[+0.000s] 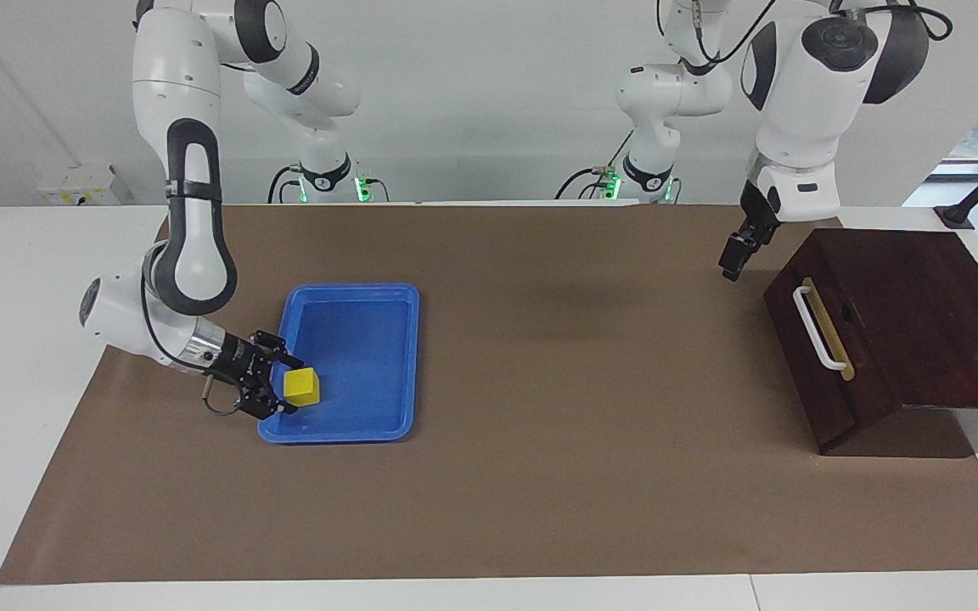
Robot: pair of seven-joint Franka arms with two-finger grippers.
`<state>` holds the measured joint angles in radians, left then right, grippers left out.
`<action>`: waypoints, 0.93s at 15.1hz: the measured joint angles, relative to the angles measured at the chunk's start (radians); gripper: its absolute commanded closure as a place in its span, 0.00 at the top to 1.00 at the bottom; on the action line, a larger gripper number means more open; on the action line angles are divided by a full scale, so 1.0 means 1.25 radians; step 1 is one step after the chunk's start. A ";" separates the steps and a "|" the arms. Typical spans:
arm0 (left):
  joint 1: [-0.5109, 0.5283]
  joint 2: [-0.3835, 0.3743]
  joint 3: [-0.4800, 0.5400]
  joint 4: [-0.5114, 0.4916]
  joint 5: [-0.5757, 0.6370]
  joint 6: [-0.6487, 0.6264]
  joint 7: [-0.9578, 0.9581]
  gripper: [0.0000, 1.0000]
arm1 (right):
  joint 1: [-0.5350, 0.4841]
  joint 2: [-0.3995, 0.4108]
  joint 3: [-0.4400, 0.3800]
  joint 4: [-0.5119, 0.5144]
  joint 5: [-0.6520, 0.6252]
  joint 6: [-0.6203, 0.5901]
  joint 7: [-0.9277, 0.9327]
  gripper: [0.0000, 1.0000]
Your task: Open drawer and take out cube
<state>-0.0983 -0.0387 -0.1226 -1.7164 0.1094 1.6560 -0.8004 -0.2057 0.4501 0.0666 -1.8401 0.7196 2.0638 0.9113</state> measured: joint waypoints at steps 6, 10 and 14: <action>0.034 -0.001 0.028 0.064 -0.035 -0.112 0.304 1.00 | 0.003 -0.140 0.005 0.070 -0.127 -0.152 0.023 1.00; 0.096 -0.004 0.029 0.064 -0.036 -0.117 0.477 1.00 | 0.007 -0.221 0.015 0.135 -0.251 -0.275 -0.149 1.00; 0.094 -0.016 0.016 0.041 -0.042 -0.111 0.491 1.00 | 0.025 -0.265 0.016 0.202 -0.403 -0.374 -0.445 1.00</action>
<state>0.0192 -0.0588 -0.1027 -1.6650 0.0564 1.5170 -0.1866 -0.1746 0.1186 0.0860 -1.5870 0.2156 1.5961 0.3554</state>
